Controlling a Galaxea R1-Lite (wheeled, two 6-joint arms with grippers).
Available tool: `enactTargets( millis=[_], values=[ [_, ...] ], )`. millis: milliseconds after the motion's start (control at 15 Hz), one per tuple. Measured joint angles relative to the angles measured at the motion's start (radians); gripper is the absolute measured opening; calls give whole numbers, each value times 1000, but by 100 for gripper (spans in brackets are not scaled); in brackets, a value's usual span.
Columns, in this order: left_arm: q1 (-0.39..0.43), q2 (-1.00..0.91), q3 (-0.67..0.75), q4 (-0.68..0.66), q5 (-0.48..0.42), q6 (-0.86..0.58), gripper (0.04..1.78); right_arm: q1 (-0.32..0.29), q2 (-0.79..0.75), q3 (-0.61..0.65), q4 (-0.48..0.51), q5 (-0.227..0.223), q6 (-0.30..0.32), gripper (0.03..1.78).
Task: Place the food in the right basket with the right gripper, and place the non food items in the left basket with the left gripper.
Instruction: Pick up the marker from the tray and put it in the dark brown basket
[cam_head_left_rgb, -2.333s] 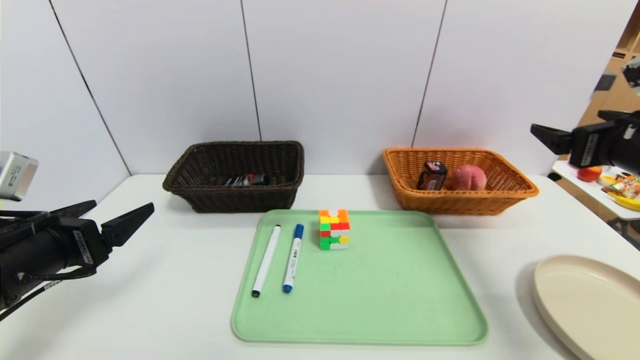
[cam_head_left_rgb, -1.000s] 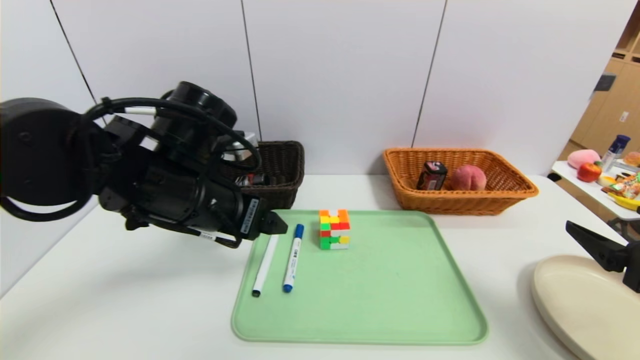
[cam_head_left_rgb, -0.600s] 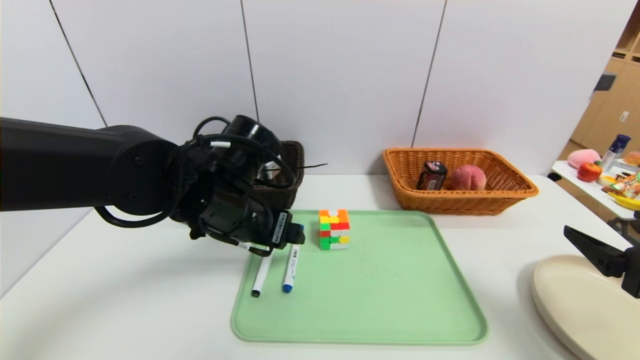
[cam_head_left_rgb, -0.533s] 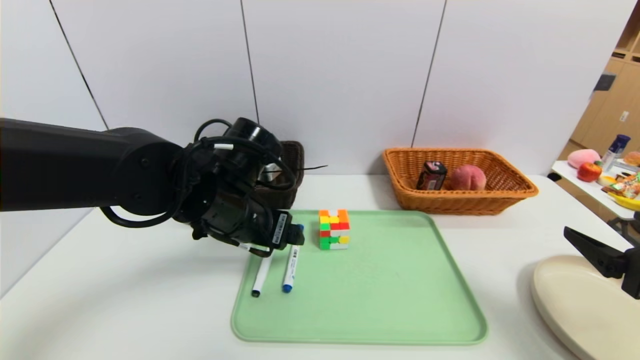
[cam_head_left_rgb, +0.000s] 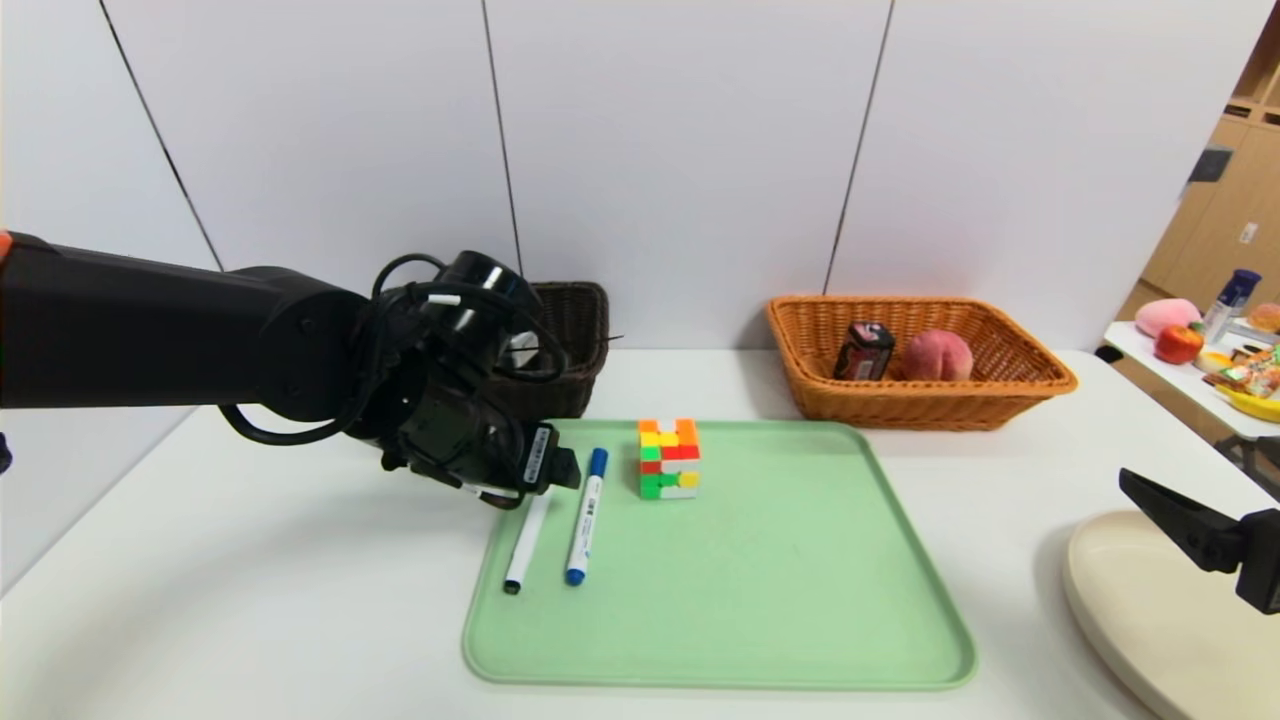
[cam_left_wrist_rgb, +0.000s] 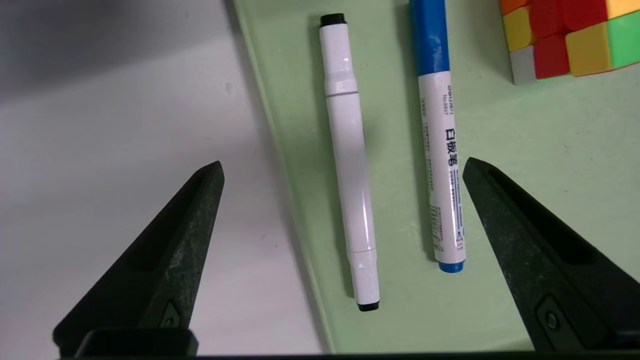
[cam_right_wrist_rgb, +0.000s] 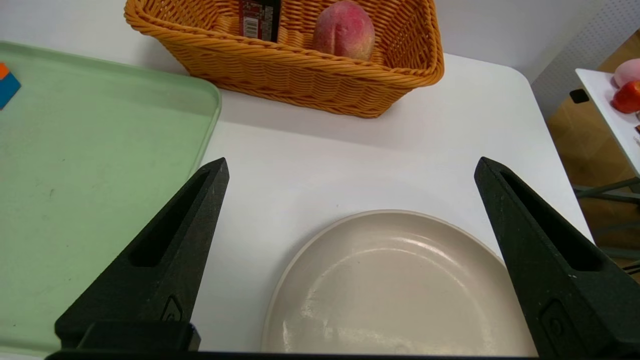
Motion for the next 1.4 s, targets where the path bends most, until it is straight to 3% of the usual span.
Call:
enactTargets(
  millis=[1133, 1400],
  values=[
    [-53, 57, -5, -93, 34, 28, 169, 7, -13, 11, 3, 5, 2, 169],
    [-108, 57, -10, -120, 34, 26, 169, 19, -11, 13, 4, 5, 2, 169]
  ],
)
